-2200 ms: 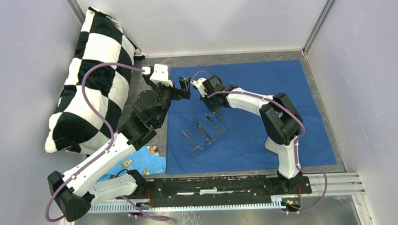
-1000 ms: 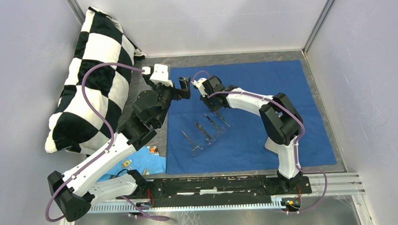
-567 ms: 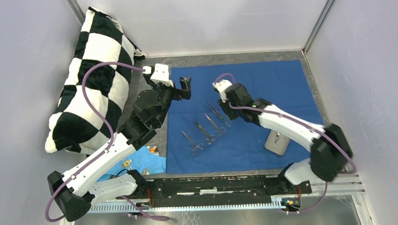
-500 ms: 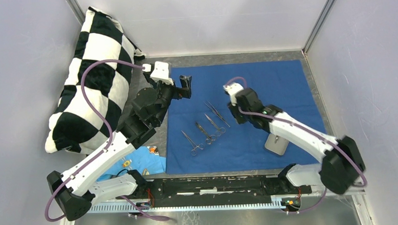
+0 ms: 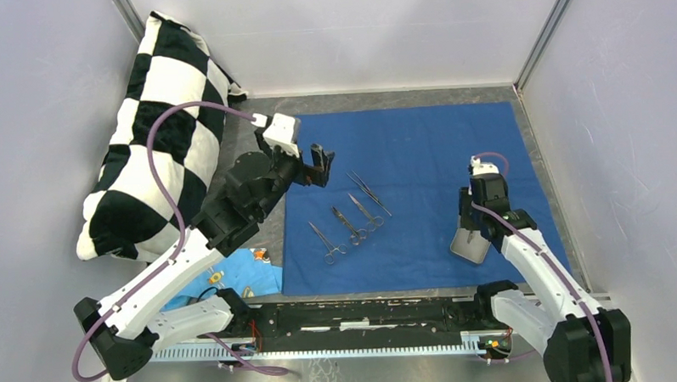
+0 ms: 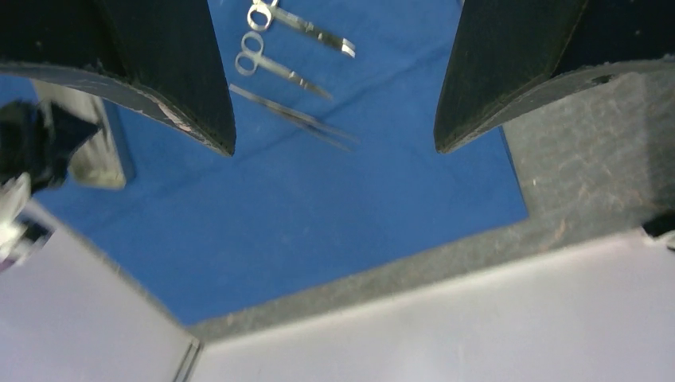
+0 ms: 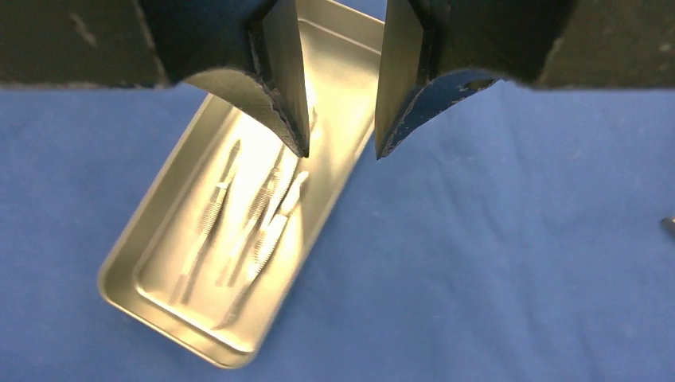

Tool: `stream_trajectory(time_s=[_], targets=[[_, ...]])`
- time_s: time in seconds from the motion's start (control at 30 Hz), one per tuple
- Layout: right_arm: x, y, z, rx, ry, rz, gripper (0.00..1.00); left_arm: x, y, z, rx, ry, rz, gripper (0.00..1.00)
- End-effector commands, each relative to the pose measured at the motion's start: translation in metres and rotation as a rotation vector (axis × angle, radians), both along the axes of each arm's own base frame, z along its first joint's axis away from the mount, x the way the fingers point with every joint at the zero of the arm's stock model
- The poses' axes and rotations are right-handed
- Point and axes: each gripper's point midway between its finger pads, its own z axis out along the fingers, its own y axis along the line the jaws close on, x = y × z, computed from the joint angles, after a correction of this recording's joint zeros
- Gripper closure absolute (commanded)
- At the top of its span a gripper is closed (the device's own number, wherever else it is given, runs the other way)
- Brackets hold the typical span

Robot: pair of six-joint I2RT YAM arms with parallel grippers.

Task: Open and lay out the surgical kit
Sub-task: Pick up the medical item from the container.

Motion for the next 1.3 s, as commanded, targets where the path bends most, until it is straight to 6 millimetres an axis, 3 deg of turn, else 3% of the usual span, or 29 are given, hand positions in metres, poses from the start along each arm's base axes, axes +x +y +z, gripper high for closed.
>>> stream_trajectory(time_s=[0.0,0.2,0.6,1.03,1.17,1.27], targets=[[-0.005,-0.032,0.006,-0.039,0.008,-0.152,0.58,-0.01,0.003,-0.036,0.099,0.038,-0.044,0.0],[-0.013,-0.058,-0.013,-0.03,0.106,-0.245,0.61,-0.014,0.001,-0.053,0.103,0.063,-0.061,0.0],[0.003,-0.091,-0.012,-0.029,0.061,-0.34,0.63,-0.026,-0.011,-0.054,0.108,0.054,-0.103,0.0],[0.035,-0.086,-0.025,0.043,0.055,-0.292,0.68,-0.031,-0.018,-0.056,0.118,0.054,-0.121,0.0],[0.035,-0.092,-0.019,0.017,0.06,-0.315,0.68,-0.031,-0.018,-0.056,0.121,0.055,-0.122,0.0],[0.029,-0.105,-0.002,-0.049,0.058,-0.355,0.68,-0.031,-0.019,-0.057,0.123,0.057,-0.124,0.0]])
